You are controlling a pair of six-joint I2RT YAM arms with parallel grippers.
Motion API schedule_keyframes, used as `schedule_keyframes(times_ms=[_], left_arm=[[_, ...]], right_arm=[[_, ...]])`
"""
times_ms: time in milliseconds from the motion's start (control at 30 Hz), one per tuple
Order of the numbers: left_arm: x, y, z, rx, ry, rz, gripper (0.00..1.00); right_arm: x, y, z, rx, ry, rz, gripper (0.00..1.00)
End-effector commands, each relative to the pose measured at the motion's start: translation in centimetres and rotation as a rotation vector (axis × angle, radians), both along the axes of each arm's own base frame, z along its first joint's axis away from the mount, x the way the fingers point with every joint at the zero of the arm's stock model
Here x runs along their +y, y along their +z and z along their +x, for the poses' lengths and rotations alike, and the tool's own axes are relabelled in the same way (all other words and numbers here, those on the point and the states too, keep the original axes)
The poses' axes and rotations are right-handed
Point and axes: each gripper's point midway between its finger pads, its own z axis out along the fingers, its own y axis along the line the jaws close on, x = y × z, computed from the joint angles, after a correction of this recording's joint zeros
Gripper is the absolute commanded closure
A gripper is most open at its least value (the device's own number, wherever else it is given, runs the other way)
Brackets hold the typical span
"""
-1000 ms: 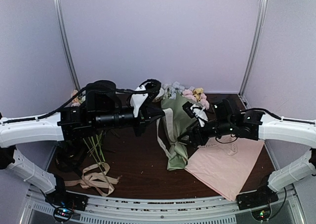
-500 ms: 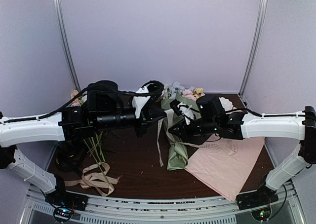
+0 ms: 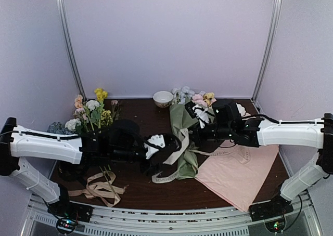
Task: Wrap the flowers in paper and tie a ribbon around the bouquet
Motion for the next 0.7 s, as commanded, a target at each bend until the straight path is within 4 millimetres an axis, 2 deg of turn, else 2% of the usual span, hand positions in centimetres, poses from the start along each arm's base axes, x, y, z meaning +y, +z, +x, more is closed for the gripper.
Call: schedule_keyframes(times_ms=[0, 67, 167, 267, 367, 467, 500, 667], left_arm=[[0.2, -5.8, -1.9, -0.009, -0.132, 0.141, 0.11], [0.5, -6.4, -2.1, -0.038, -0.16, 0.157, 0.03], [0.6, -6.4, -1.6, -0.088, -0.166, 0.177, 0.02], [-0.1, -4.9, 1.1, -0.077, -0.107, 0.09, 0.03], [-1.0, -2.6, 4.8, 0.027, -0.036, -0.061, 0.12], [-2.2, -0.8, 6.9, 0.103, -0.076, -0.171, 0.3], [-2.6, -0.5, 7.3, 0.095, -0.09, -0.186, 0.33], [-3.8, 1.2, 8.4, -0.007, -0.126, -0.21, 0.29]], right_arm=[[-0.4, 1.1, 0.3, -0.043, -0.008, 0.016, 1.0], [-0.4, 1.1, 0.2, -0.047, 0.0, 0.008, 1.0], [-0.5, 1.3, 0.2, -0.055, 0.005, -0.002, 1.0], [-0.5, 1.3, 0.2, -0.057, 0.009, -0.002, 1.0], [-0.2, 1.3, 0.0, -0.055, 0.027, -0.001, 1.0], [-0.3, 1.2, -0.2, -0.054, 0.035, -0.006, 1.0], [-0.3, 1.2, -0.2, -0.055, 0.037, -0.009, 1.0], [-0.5, 1.3, -0.7, -0.06, 0.058, -0.012, 1.0]])
